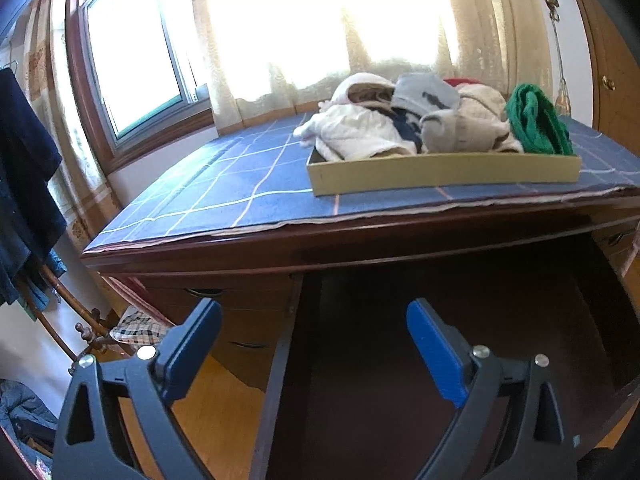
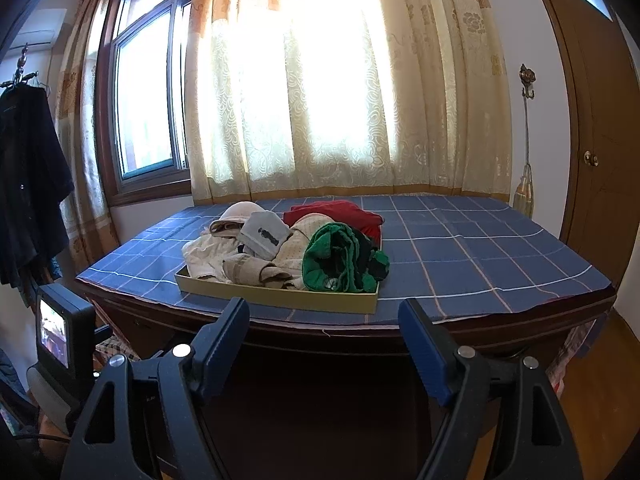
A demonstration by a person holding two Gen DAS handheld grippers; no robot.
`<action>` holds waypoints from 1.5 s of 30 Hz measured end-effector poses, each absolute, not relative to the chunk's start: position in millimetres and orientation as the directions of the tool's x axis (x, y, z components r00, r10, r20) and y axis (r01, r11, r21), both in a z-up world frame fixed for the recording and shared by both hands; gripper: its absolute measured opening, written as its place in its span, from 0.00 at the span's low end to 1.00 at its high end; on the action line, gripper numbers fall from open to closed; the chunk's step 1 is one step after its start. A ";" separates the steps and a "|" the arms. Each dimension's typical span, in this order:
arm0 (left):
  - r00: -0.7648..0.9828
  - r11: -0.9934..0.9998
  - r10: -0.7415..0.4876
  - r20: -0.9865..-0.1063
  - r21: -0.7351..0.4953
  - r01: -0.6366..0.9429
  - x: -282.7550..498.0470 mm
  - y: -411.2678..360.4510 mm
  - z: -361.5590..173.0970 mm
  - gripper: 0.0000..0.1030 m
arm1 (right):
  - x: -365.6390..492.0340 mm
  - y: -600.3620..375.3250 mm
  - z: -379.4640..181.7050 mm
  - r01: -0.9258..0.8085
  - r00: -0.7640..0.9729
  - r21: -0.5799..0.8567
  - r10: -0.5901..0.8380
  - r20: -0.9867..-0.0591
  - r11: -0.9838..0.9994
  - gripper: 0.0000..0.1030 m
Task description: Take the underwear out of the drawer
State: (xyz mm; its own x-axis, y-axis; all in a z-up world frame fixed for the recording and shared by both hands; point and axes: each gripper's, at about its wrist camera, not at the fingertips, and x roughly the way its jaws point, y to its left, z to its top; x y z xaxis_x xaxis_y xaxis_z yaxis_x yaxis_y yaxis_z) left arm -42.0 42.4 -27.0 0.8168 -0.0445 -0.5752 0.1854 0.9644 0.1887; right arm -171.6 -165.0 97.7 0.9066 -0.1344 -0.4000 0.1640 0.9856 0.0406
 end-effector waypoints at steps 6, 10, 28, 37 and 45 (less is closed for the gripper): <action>0.830 0.978 -0.083 -0.551 0.115 0.174 -50.4 48.9 -2.7 0.96 | -169.6 -160.1 105.7 0.163 0.915 0.037 -0.137 -0.380 0.986 0.77; 0.850 0.981 -0.087 -0.519 0.105 0.164 -58.9 48.7 14.0 0.97 | -171.4 -159.6 115.6 0.172 0.925 0.043 -0.147 -0.351 0.984 0.77; 0.911 0.975 -0.132 -0.390 0.112 0.189 -83.5 33.4 65.4 1.00 | -175.8 -150.2 153.1 0.145 0.968 0.078 -0.125 -0.219 0.986 0.83; 0.926 0.986 -0.114 -0.361 0.074 0.150 -85.7 41.6 80.2 1.00 | -172.6 -150.5 149.8 0.154 0.965 0.082 -0.132 -0.227 0.985 0.83; 0.914 0.989 -0.089 -0.395 0.074 0.129 -86.1 42.8 79.0 1.00 | -174.2 -148.0 149.4 0.157 0.964 0.080 -0.135 -0.229 0.984 0.84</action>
